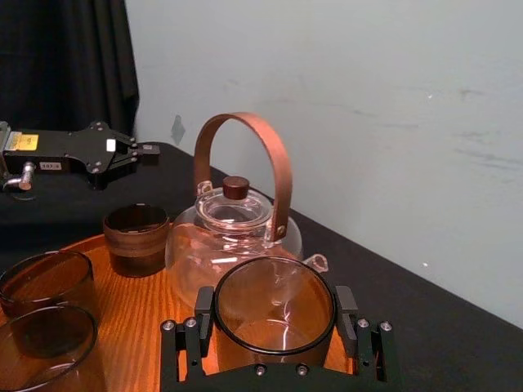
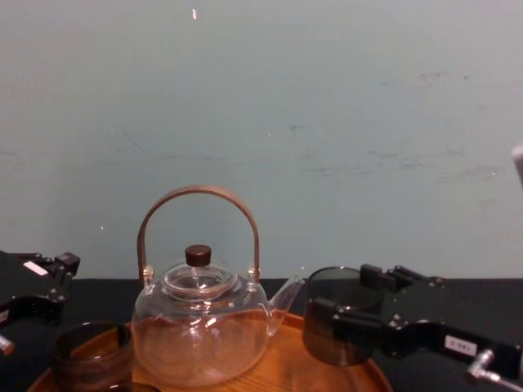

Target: Pick up the glass from the table and place it on the tray.

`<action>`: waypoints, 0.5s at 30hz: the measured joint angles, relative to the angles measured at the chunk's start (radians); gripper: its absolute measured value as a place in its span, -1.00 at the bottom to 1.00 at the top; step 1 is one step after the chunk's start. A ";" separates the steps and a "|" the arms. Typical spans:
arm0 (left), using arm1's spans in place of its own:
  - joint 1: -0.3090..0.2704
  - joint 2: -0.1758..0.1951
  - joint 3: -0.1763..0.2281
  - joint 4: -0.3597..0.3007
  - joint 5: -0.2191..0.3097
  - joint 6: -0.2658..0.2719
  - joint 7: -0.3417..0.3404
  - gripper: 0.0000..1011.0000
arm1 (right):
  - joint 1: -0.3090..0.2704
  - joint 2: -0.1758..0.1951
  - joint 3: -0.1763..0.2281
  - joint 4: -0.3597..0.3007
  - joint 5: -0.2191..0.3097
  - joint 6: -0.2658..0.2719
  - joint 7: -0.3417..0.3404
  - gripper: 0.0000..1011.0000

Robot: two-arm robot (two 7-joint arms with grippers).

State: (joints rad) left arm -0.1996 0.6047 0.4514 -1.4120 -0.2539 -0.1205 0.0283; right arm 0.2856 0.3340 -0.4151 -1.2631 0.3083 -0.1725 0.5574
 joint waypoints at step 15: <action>0.000 0.000 0.000 0.000 0.000 0.000 0.000 -1.00 | 0.044 -0.031 -0.041 0.097 -0.002 -0.023 0.016 0.78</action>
State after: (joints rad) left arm -0.1996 0.6047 0.4513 -1.4120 -0.2539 -0.1205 0.0283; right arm 0.3298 0.3034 -0.4562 -1.1663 0.3063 -0.1952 0.5735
